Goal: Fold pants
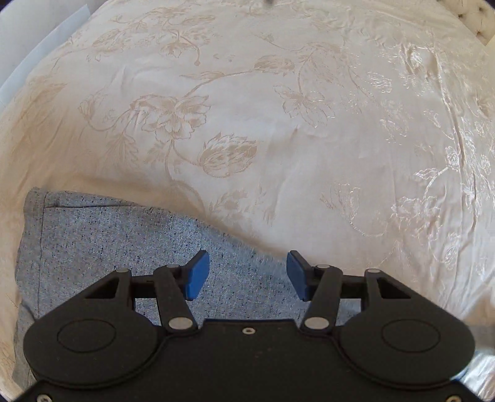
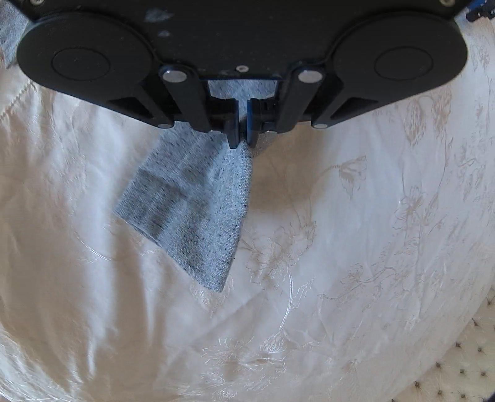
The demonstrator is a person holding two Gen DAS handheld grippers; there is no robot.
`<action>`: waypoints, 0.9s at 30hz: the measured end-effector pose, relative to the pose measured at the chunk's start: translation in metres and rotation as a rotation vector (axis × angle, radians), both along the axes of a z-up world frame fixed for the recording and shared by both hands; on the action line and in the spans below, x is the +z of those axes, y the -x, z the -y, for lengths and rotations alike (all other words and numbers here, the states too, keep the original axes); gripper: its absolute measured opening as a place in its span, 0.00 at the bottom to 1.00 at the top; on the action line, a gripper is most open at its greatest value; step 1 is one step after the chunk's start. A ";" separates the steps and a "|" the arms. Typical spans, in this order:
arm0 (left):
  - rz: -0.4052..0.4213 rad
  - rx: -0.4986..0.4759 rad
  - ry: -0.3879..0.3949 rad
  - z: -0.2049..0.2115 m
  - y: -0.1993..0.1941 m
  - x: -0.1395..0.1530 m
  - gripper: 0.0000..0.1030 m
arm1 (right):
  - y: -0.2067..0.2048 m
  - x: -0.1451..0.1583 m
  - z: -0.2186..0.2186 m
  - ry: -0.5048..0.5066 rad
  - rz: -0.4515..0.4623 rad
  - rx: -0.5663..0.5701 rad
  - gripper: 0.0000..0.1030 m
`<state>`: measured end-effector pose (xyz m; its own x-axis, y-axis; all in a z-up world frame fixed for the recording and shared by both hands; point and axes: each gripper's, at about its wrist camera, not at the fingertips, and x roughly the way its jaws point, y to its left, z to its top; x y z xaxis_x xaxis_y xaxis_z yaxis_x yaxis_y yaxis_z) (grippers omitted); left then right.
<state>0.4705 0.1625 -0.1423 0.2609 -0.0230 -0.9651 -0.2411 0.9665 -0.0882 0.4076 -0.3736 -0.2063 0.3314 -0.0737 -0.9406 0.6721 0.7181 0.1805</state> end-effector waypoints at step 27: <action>0.086 -0.062 -0.071 0.003 0.103 0.075 0.06 | 0.088 0.070 -0.006 -0.011 0.179 -0.007 0.04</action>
